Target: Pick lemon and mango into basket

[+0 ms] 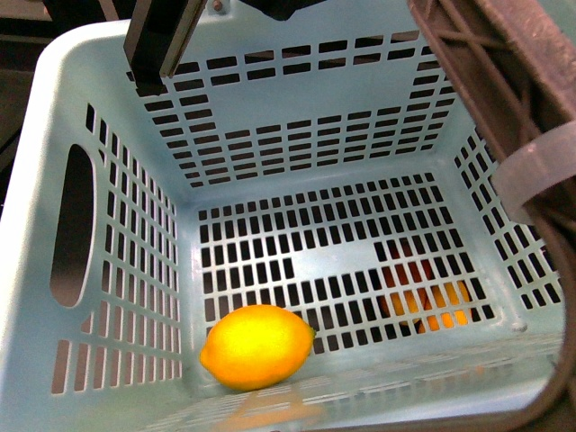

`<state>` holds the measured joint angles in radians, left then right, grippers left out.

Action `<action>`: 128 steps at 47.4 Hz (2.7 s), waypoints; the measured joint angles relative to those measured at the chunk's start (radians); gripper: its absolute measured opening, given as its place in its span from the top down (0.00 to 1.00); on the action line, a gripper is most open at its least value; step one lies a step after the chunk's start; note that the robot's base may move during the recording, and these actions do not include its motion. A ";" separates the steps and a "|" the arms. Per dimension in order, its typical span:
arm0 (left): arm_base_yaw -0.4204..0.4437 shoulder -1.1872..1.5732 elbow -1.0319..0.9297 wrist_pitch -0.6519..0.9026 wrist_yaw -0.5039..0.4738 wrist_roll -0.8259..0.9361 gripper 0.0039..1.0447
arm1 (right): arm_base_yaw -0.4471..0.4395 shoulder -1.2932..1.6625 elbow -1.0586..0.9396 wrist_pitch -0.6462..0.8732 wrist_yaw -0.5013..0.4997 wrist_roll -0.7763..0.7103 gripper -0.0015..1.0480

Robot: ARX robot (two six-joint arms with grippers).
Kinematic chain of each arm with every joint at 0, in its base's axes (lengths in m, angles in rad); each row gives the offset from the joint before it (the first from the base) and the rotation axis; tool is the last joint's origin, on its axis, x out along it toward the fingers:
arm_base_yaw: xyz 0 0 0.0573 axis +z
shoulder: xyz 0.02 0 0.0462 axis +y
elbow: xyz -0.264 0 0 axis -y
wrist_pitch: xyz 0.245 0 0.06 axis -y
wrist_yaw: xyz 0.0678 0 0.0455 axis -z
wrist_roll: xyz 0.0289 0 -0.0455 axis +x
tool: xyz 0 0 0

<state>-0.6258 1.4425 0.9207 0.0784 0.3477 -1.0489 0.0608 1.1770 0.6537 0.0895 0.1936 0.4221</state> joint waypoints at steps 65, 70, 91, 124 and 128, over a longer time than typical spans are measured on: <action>-0.001 0.002 -0.002 0.000 0.002 0.002 0.94 | 0.181 -0.278 -0.328 0.480 0.039 -0.365 0.53; 0.000 0.002 -0.003 0.000 0.007 -0.003 0.94 | 0.139 -0.337 -0.398 0.481 -0.003 -0.395 0.71; 0.000 0.002 -0.003 0.000 -0.005 0.005 0.94 | 0.014 -0.555 -0.551 0.421 -0.145 -0.416 0.98; 0.000 0.002 -0.003 0.000 -0.003 0.005 0.94 | -0.058 -0.828 -0.636 0.261 -0.192 -0.417 0.98; 0.000 0.002 -0.003 0.000 -0.003 0.005 0.94 | -0.058 -0.856 -0.636 0.233 -0.192 -0.417 0.98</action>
<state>-0.6262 1.4445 0.9180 0.0784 0.3443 -1.0439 0.0032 0.3214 0.0174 0.3225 0.0021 0.0055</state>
